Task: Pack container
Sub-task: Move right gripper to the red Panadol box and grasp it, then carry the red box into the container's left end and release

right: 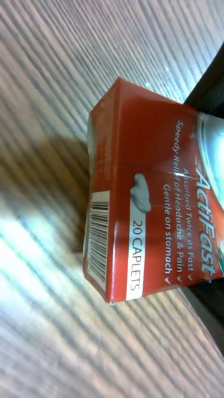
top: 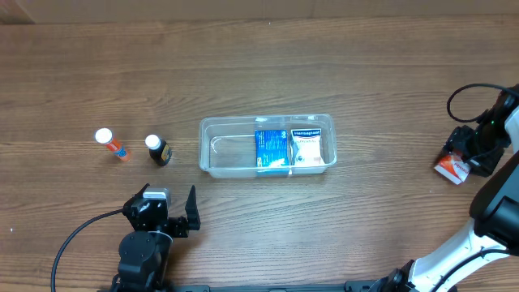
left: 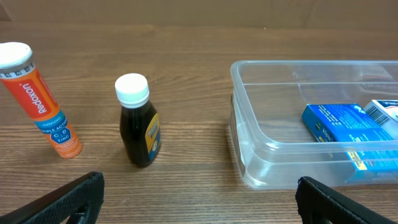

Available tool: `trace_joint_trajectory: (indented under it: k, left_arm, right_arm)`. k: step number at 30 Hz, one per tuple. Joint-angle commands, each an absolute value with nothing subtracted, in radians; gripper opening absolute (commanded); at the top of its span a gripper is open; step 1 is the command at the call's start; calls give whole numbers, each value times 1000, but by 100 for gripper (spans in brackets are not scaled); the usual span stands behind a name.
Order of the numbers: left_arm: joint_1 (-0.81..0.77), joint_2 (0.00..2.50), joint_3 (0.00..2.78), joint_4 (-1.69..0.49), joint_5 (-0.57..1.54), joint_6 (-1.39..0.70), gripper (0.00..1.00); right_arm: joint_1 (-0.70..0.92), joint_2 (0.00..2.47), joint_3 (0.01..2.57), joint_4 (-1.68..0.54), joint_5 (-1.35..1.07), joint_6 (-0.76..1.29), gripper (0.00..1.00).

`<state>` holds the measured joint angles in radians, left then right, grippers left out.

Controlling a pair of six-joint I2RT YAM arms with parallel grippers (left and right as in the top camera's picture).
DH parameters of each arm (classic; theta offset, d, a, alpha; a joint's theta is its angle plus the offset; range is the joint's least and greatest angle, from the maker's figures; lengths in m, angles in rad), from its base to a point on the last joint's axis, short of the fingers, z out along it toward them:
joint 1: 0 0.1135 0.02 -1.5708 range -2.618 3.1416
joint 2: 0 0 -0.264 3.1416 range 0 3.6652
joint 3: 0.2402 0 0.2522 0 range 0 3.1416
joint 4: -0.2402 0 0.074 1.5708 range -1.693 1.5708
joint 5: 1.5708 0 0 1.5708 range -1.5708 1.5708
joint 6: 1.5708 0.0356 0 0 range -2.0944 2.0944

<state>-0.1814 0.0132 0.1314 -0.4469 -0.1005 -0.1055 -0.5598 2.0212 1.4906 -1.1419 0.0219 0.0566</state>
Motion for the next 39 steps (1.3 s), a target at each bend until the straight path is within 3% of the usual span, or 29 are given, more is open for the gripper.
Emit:
trace_joint_trajectory:
  k: [1,8,19,31,39]
  left_arm:
    - [-177,5,127,-443,-96,-120,100]
    - [-177,5,127,-443,-96,-120,100]
    - [-177,5,127,-443,-96,-120,100]
    - [-177,5,127,-443,-96,-120,100]
    - [-177,5,127,-443,-96,-120,100]
  right_arm:
    - [-508,1955,1540,-1147,22,103,70]
    - [-388,1872,1541,-1179,-3,117,68]
    - [76,1563,1628,-1276,-21,190,65]
    - [591,1684,1583,-1041,51,389,64]
    - [706,1906,1583,-965,51,422,63]
